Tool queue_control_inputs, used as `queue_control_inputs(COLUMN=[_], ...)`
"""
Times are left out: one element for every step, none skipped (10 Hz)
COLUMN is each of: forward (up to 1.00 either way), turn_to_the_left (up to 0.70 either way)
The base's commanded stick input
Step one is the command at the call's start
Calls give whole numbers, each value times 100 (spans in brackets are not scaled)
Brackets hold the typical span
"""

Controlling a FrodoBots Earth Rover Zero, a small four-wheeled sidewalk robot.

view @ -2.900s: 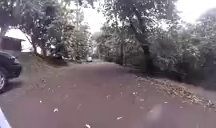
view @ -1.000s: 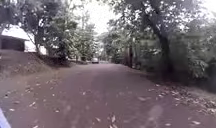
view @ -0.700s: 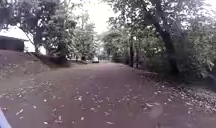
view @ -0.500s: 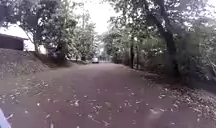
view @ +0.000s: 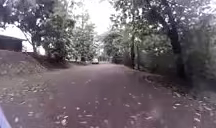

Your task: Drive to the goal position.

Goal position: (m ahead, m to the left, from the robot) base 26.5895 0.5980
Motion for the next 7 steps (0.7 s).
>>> queue_control_inputs(forward=[85, 85, 85, 85, 85, 85, 85], turn_to_the_left=[0, 0, 0, 0, 0, 0, 0])
